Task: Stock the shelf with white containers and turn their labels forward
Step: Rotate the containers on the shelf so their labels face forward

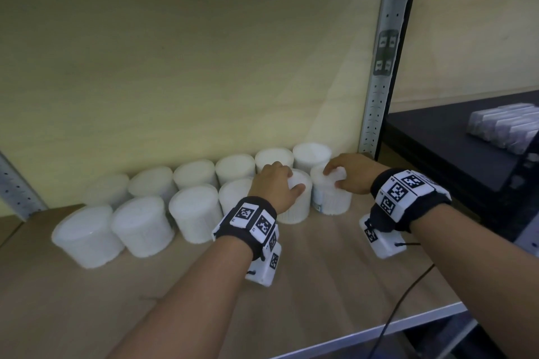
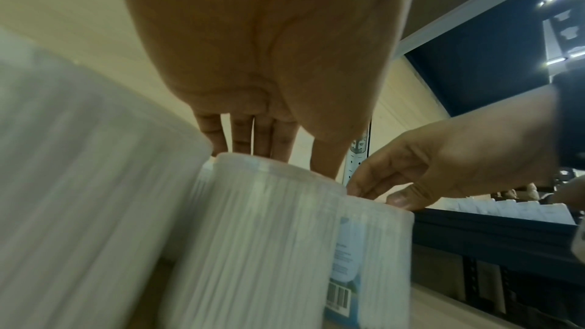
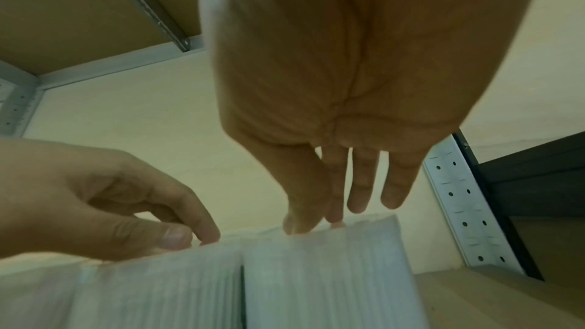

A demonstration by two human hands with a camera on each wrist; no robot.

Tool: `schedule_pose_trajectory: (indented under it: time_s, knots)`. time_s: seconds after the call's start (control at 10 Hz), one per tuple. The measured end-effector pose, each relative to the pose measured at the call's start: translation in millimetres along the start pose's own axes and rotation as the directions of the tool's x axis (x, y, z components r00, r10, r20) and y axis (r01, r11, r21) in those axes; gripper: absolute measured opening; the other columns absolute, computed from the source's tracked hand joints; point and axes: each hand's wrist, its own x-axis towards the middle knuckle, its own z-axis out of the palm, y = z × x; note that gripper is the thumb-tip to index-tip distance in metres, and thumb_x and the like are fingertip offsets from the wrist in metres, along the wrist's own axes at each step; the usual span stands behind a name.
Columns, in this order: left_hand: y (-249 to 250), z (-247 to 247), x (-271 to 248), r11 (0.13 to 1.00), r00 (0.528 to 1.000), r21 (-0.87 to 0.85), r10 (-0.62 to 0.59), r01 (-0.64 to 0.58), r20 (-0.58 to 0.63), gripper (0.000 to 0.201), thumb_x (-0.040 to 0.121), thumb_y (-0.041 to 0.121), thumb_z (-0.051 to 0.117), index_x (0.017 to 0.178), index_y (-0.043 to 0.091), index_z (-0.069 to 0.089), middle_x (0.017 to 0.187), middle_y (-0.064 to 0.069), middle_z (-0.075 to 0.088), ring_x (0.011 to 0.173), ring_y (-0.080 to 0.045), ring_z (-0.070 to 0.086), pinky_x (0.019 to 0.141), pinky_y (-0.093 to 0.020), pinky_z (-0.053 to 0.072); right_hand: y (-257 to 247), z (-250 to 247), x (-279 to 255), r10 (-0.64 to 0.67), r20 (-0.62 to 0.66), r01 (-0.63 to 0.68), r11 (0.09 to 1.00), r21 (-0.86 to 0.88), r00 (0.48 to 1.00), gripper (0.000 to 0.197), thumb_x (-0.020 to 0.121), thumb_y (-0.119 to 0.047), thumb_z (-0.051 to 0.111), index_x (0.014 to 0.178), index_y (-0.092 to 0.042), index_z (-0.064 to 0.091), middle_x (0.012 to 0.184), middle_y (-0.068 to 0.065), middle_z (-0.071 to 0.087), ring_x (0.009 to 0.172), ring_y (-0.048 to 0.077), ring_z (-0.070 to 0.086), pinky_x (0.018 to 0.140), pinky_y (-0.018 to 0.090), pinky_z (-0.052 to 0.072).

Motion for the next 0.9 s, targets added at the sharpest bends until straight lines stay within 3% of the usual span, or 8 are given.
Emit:
schedule_pose_trajectory:
  time_s: [0.1, 0.3, 0.7, 0.9]
  knots:
    - [0.2, 0.5, -0.1, 1.0, 1.0, -0.004, -0.001, 0.001, -0.006, 0.048, 0.089, 0.043, 0.057, 0.125, 0.012, 0.056, 0.126, -0.005, 0.055, 0.118, -0.024, 0.049, 0.096, -0.036, 0.041, -4.3, -1.2, 1.8, 0.011, -0.054, -0.01, 1.0, 0.007, 0.998, 0.043, 0.09, -0.034, 0.058, 0.131, -0.023, 0.051, 0.141, 0.007, 0.042, 0.129, 0.026, 0.042, 0.108, 0.037, 0.037]
    - [0.2, 1.6, -1.1, 1.0, 1.0, -0.008, -0.002, 0.002, -0.015, 0.048, 0.089, 0.043, 0.057, 0.125, 0.012, 0.056, 0.125, -0.006, 0.055, 0.117, -0.024, 0.05, 0.096, -0.037, 0.042, -11.5, 6.9, 4.0, 0.085, -0.002, -0.085, 0.992, -0.094, 0.996, 0.062, 0.092, -0.052, 0.046, 0.141, -0.014, 0.04, 0.143, 0.013, 0.036, 0.134, 0.033, 0.032, 0.109, 0.042, 0.031]
    - [-0.6, 3.3, -1.5, 1.0, 1.0, -0.012, 0.003, -0.003, -0.027, 0.047, 0.089, 0.043, 0.056, 0.126, 0.012, 0.056, 0.126, -0.006, 0.055, 0.118, -0.024, 0.049, 0.096, -0.036, 0.041, -8.8, 0.7, 1.7, 0.036, 0.059, -0.031, 0.996, -0.082, 0.998, 0.061, 0.092, -0.044, 0.053, 0.144, -0.018, 0.035, 0.151, 0.006, 0.031, 0.137, 0.027, 0.033, 0.113, 0.037, 0.029]
    - [-1.3, 4.2, -0.9, 1.0, 1.0, -0.021, -0.004, 0.004, -0.024, 0.047, 0.089, 0.043, 0.056, 0.126, 0.012, 0.056, 0.126, -0.006, 0.054, 0.119, -0.024, 0.048, 0.097, -0.037, 0.041, -8.7, -6.3, -1.0, -0.006, 0.113, 0.01, 1.0, -0.027, 0.994, 0.058, 0.093, -0.018, 0.057, 0.145, -0.021, 0.034, 0.155, 0.003, 0.027, 0.142, 0.022, 0.028, 0.115, 0.029, 0.026]
